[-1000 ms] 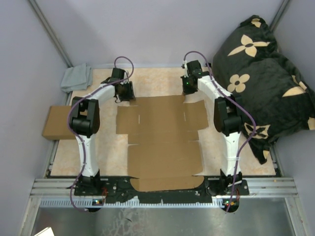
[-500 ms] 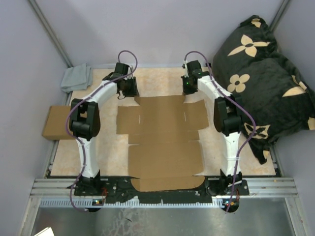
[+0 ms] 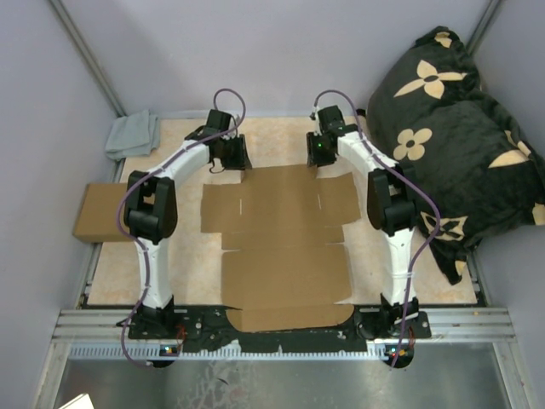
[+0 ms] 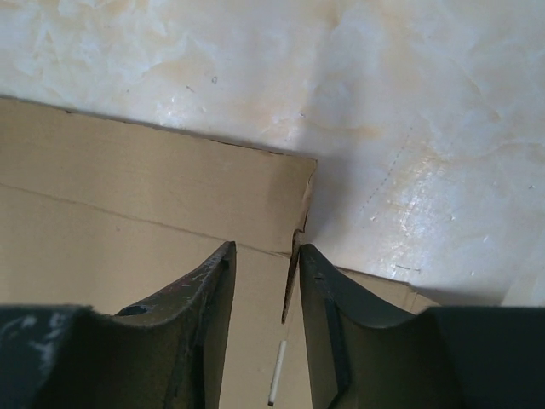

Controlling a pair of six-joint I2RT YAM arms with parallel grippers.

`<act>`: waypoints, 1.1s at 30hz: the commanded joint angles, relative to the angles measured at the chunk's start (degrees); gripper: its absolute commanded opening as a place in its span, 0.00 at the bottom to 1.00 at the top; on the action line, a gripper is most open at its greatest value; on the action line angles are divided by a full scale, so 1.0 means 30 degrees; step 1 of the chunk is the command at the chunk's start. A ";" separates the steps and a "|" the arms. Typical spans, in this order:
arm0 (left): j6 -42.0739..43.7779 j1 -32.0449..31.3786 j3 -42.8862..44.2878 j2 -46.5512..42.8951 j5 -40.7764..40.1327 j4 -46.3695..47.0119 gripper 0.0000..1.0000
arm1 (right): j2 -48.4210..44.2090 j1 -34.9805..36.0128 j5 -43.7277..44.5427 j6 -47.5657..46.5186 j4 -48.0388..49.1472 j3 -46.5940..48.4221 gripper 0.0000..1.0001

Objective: Fold the paper box

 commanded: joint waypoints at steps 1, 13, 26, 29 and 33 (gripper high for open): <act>-0.0400 -0.0117 0.0596 0.0660 0.0451 0.0322 0.40 | 0.0204 0.0304 -0.0499 0.0187 0.0138 0.0867 0.38; -0.0948 -0.0260 0.1144 0.1299 0.0919 0.0752 0.40 | 0.0935 0.0809 -0.1057 0.0549 0.0105 0.1409 0.45; -0.1524 -0.0490 0.1763 0.3439 0.1193 0.0493 0.39 | 0.2921 0.1185 -0.1260 0.1003 -0.0147 0.1914 0.45; -0.1510 -0.0496 0.1828 0.3867 0.0877 0.0041 0.39 | 0.2968 0.1200 -0.1241 0.1061 -0.0097 0.1660 0.45; -0.1512 -0.0498 0.1824 0.3982 0.0709 -0.0309 0.39 | 0.2698 0.1200 -0.1234 0.1170 -0.0003 0.1418 0.45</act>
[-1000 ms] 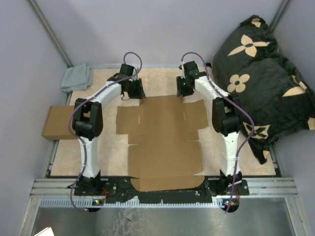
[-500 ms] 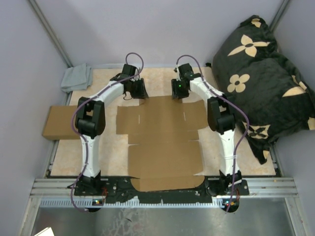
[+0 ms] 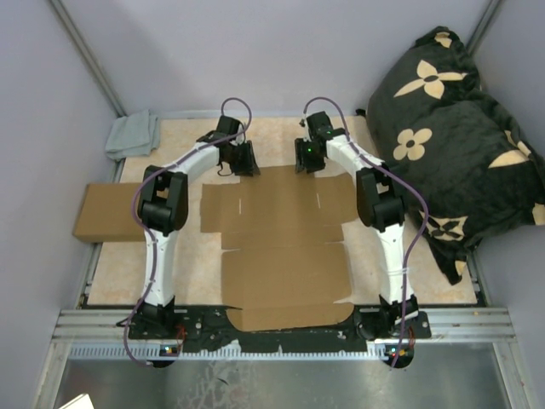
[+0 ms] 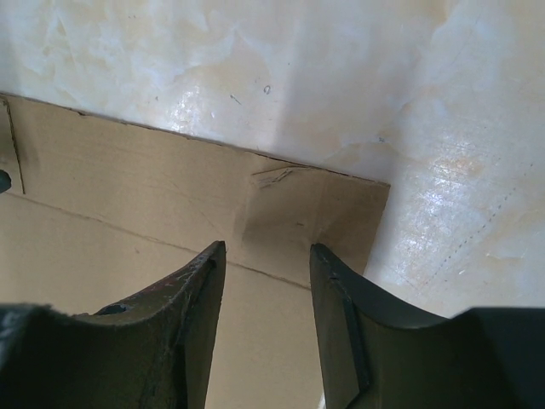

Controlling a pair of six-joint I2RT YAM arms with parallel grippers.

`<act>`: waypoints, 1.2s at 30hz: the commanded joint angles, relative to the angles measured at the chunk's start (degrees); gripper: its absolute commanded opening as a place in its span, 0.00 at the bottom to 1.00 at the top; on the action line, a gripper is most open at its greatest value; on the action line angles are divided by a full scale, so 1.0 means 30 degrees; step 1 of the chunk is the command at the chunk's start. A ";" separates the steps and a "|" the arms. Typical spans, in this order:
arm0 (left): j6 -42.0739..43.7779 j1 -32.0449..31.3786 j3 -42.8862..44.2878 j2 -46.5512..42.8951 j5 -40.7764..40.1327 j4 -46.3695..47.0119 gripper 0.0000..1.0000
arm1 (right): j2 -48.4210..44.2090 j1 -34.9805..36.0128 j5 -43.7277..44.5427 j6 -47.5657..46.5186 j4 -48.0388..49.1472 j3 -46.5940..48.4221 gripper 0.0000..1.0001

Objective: Fold the paper box

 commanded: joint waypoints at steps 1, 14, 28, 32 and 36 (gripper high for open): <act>-0.0056 -0.0163 0.0241 0.0664 -0.0346 -0.0837 0.39 | 0.0262 0.0297 -0.0235 0.0326 -0.0006 -0.0005 0.45; 0.0716 0.0654 -0.1829 -0.6607 -0.2737 -0.1747 0.59 | -0.7211 0.0297 0.3088 0.1122 0.1625 -0.3667 0.53; -0.2510 0.0628 -1.8994 -1.7288 -0.0558 0.3347 0.68 | -1.7175 0.0271 0.1712 0.3014 0.3693 -1.8749 0.85; -0.2566 0.0628 -2.0324 -1.8042 -0.0578 0.3296 0.68 | -1.7914 0.0283 0.1579 0.3583 0.4282 -2.0620 0.85; -0.2339 0.0628 -2.0697 -1.8232 -0.0818 0.3056 0.69 | -1.7654 0.0269 0.2020 0.4140 0.4308 -2.1195 0.84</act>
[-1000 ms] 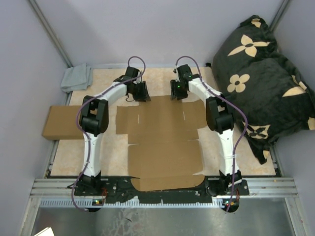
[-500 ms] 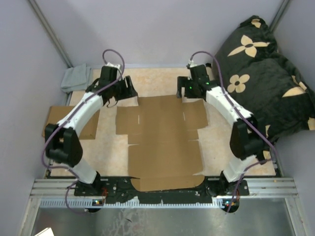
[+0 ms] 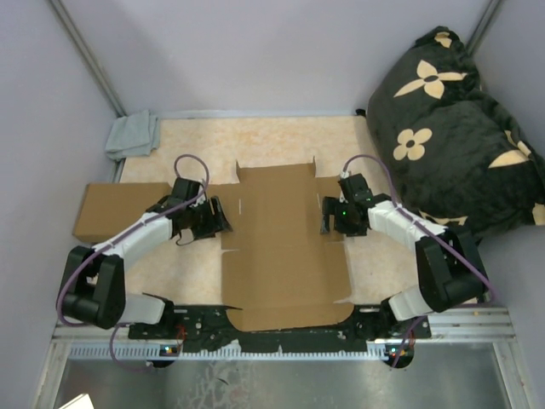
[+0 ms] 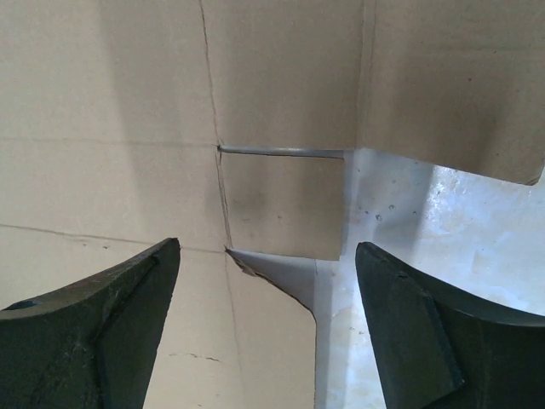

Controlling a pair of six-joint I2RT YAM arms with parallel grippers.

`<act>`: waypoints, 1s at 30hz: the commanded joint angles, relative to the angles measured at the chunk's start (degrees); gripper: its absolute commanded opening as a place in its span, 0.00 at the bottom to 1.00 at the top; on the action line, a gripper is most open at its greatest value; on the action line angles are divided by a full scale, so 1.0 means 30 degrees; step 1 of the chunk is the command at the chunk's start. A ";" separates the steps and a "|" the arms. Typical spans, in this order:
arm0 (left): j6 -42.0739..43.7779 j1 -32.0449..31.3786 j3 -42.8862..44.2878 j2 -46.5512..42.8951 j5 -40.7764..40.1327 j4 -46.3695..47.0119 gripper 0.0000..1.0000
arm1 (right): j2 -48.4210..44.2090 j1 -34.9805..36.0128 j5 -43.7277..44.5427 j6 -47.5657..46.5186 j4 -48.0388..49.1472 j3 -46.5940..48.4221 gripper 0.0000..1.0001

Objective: Fold the paper box

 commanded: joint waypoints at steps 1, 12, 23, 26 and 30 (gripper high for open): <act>-0.0098 -0.0038 -0.0073 -0.0711 0.0055 0.0948 0.69 | -0.0852 0.0107 0.0309 0.0890 0.1507 0.0048 0.84; -0.0400 -0.0035 -0.0750 -0.0104 0.0340 0.1157 0.68 | -0.0428 0.0095 0.0513 0.0968 0.1478 -0.0369 0.83; -0.0422 -0.0071 -0.1160 0.1219 0.1054 0.1522 0.67 | -0.0411 0.0122 -0.0589 0.1017 0.1864 -0.0597 0.82; -0.0452 -0.0097 -0.1111 0.1467 0.1472 0.1863 0.64 | -0.0392 0.0123 -0.1114 0.1047 0.2053 -0.0626 0.81; -0.0519 -0.0171 -0.0949 0.1541 0.1975 0.2145 0.57 | -0.0450 0.0122 -0.1667 0.1113 0.2297 -0.0625 0.80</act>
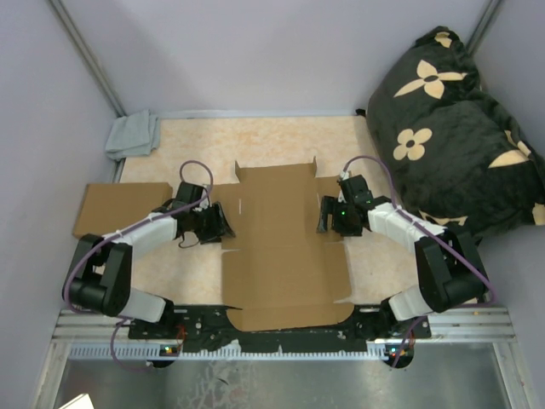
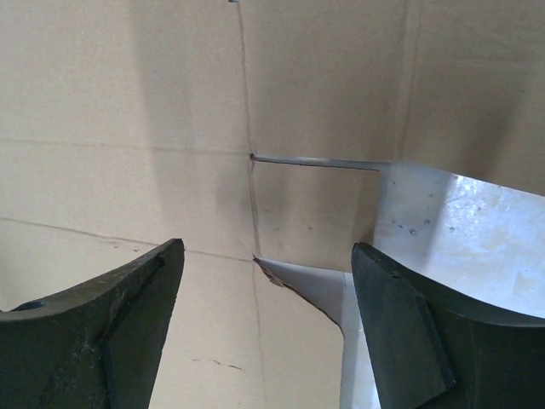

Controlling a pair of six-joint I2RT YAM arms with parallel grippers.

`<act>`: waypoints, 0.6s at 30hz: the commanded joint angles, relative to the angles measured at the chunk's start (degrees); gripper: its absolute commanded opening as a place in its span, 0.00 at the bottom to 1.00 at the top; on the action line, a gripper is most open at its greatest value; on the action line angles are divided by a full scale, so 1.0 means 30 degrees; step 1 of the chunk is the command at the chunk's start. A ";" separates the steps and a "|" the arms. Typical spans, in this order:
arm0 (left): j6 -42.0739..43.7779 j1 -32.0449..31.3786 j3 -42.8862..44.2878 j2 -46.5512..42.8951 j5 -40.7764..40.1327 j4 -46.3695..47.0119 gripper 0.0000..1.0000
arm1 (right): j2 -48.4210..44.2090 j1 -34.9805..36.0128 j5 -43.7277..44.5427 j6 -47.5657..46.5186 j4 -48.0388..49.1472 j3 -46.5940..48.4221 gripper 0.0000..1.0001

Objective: Fold the paper box

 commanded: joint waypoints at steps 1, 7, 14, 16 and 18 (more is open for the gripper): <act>-0.0053 -0.0179 -0.0037 0.0217 0.0753 0.0411 0.56 | -0.0377 0.0122 -0.0825 0.0283 0.0945 -0.0006 0.80; -0.0011 -0.0266 0.0741 -0.0799 0.0615 -0.0658 0.51 | -0.0414 0.0129 -0.0939 0.0442 0.1135 -0.0048 0.79; -0.0286 -0.0348 0.1483 -0.2086 0.0823 -0.1342 0.47 | -0.0264 0.0122 -0.1321 0.0667 0.1633 -0.0382 0.78; -0.0398 -0.0407 0.1508 -0.2086 0.0972 -0.1108 0.46 | -0.0260 0.0122 -0.1393 0.0735 0.1765 -0.0466 0.78; -0.0482 -0.0475 0.1528 -0.1757 0.1092 -0.0832 0.46 | -0.0232 0.0118 -0.1537 0.0777 0.1891 -0.0529 0.78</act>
